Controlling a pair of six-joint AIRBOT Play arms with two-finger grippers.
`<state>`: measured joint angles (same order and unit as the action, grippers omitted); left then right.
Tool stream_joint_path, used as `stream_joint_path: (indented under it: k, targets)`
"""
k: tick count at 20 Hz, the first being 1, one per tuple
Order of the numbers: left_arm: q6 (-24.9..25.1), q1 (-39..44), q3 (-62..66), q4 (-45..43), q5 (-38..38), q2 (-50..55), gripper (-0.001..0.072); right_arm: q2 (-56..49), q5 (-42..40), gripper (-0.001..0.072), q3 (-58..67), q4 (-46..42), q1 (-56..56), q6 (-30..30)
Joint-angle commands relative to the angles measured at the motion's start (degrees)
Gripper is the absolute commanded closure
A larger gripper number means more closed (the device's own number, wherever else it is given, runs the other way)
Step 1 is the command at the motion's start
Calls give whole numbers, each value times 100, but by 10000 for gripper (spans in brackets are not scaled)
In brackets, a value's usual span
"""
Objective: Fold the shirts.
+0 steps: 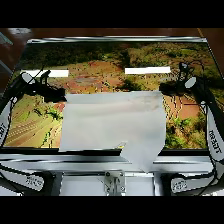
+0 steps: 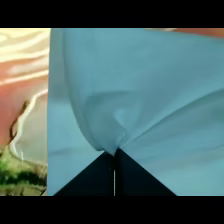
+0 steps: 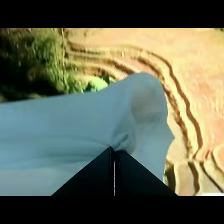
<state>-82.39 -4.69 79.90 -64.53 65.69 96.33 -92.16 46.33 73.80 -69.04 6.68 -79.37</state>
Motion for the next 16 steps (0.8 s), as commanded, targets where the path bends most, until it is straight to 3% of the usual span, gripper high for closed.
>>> stream_joint_path:
  k: [1, 8, 9, 10, 11, 12, 14, 16]
  targets:
    - [-256, 81, -11, -389, 809, 42, 674, 20, 1937, 652, -26, -402, 83, -118]
    - [-734, 345, -52, -407, 787, 389, 673, -275, 1818, 651, -83, -459, 48, -466]
    - [-750, 323, -28, -400, 813, 361, 627, -260, 1823, 641, -81, -433, 48, -479]
    - [-748, 286, 28, -407, 901, 317, 432, -212, 1840, 540, -76, -437, 48, -531]
    - [-743, 225, 129, -409, 1073, 254, 213, -107, 1878, 299, -76, -444, 50, -520]
    - [-737, 136, 247, -411, 1261, 173, 122, 76, 1958, 135, -74, -492, 63, -417]
    - [-627, -140, 426, -411, 1633, -177, 108, 542, 2282, 127, -17, -813, 162, -153]
    - [-315, -503, 354, -415, 1969, -745, 108, 1088, 2946, 127, -26, -1727, 420, -98]
